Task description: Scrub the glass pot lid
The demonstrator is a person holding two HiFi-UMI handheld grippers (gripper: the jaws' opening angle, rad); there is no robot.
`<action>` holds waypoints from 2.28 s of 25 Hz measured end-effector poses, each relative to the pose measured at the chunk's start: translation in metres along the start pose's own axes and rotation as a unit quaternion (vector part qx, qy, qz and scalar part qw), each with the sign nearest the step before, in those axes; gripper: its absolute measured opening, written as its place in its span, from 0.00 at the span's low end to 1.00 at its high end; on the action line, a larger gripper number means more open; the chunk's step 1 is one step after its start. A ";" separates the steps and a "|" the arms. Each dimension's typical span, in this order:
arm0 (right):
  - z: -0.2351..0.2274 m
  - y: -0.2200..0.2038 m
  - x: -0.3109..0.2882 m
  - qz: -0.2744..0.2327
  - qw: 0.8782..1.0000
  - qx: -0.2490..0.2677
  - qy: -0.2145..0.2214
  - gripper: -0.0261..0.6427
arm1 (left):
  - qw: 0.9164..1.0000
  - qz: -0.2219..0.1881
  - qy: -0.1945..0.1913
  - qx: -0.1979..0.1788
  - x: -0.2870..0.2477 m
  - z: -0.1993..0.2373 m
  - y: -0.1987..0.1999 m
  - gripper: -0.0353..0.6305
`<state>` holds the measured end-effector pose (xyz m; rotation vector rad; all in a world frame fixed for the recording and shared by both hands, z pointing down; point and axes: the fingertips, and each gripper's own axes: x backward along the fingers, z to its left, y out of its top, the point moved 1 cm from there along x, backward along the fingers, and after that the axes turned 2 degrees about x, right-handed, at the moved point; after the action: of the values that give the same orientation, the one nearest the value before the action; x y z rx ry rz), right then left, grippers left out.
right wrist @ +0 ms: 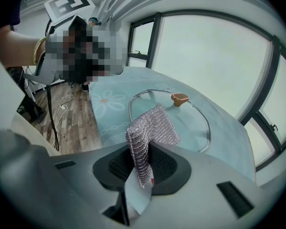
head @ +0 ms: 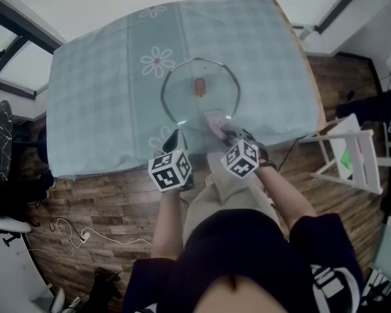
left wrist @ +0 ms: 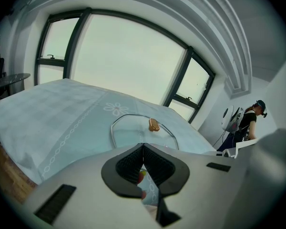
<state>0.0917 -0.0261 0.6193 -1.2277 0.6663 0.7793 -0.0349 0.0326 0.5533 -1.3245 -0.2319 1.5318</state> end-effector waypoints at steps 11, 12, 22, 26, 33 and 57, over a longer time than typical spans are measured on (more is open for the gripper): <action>0.022 -0.001 0.006 0.001 1.000 0.000 0.005 0.16 | 1.000 -0.007 0.000 0.001 0.018 0.003 -0.006 0.05; 0.023 0.000 0.007 0.000 1.000 0.000 0.005 0.16 | 1.000 -0.008 0.001 0.001 0.020 0.003 -0.006 0.06; 0.007 0.007 0.027 -0.021 0.999 -0.026 -0.030 0.16 | 1.000 -0.016 0.007 0.004 0.023 0.006 0.002 0.05; -0.011 0.013 0.034 -0.032 0.998 -0.035 -0.047 0.16 | 1.000 -0.018 0.010 0.002 0.018 0.008 0.010 0.05; -0.055 0.028 0.036 -0.049 0.995 -0.053 -0.067 0.16 | 1.000 -0.019 0.019 0.007 0.000 0.014 0.028 0.05; -0.171 0.101 -0.020 -0.060 0.997 -0.007 -0.046 0.16 | 0.998 -0.013 0.050 0.025 -0.067 0.025 0.093 0.05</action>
<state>-0.0079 -0.1812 0.5416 -1.2251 0.5077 0.7362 -0.1179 -0.0487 0.5380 -1.3484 -0.1468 1.4363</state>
